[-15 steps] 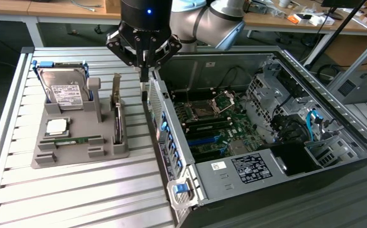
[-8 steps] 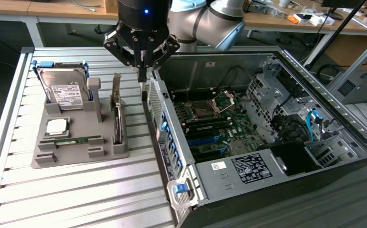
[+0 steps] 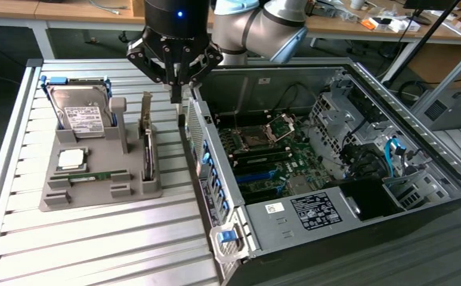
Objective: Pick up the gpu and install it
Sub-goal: 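Reach for the gpu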
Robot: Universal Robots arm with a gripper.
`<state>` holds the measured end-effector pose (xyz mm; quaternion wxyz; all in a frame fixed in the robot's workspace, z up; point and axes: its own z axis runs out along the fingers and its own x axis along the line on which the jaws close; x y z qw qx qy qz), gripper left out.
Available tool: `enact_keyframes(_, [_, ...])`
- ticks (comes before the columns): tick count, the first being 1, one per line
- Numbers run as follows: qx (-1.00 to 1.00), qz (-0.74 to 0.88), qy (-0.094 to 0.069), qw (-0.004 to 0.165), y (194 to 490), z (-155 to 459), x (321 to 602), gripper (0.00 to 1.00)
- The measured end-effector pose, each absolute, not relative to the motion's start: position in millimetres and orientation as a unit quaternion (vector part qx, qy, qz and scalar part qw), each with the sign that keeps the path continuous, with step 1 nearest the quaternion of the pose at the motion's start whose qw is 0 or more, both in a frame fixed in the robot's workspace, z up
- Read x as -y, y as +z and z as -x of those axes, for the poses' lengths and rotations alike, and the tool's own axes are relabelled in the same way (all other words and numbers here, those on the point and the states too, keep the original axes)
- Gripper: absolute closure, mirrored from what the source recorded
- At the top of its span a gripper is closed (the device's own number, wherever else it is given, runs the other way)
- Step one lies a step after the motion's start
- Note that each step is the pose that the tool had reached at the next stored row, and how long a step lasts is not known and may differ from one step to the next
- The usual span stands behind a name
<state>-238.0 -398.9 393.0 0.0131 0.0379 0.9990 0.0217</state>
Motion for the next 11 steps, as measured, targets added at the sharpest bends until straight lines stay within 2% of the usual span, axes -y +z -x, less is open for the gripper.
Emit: enact_keyframes(11, [-0.999,-0.038,0.022,0.013,393.0,243.1,398.9,0.90])
